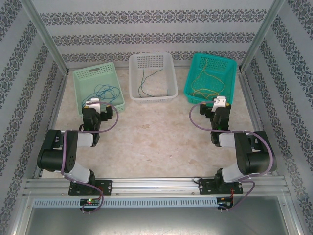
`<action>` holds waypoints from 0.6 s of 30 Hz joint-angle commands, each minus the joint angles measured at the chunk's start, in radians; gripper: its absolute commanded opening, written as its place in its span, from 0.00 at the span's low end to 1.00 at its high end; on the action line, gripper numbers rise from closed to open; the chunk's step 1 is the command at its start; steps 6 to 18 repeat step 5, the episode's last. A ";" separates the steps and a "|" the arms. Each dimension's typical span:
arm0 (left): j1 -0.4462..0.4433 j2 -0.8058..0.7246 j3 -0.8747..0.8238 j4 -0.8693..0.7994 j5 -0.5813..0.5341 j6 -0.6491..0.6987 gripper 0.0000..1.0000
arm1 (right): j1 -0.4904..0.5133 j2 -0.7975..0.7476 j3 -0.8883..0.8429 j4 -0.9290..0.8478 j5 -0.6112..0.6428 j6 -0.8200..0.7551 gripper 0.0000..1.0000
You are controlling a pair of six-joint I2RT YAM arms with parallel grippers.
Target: Untangle the cables
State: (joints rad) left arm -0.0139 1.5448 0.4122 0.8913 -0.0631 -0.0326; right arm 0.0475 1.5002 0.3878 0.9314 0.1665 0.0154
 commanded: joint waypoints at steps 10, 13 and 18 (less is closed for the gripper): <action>-0.002 0.016 -0.010 -0.040 -0.018 0.013 0.99 | -0.004 0.007 -0.012 -0.023 -0.040 0.011 0.98; -0.002 0.016 -0.010 -0.040 -0.018 0.013 0.99 | -0.004 0.007 -0.012 -0.023 -0.040 0.011 0.98; -0.002 0.016 -0.010 -0.040 -0.018 0.013 0.99 | -0.004 0.007 -0.012 -0.023 -0.040 0.011 0.98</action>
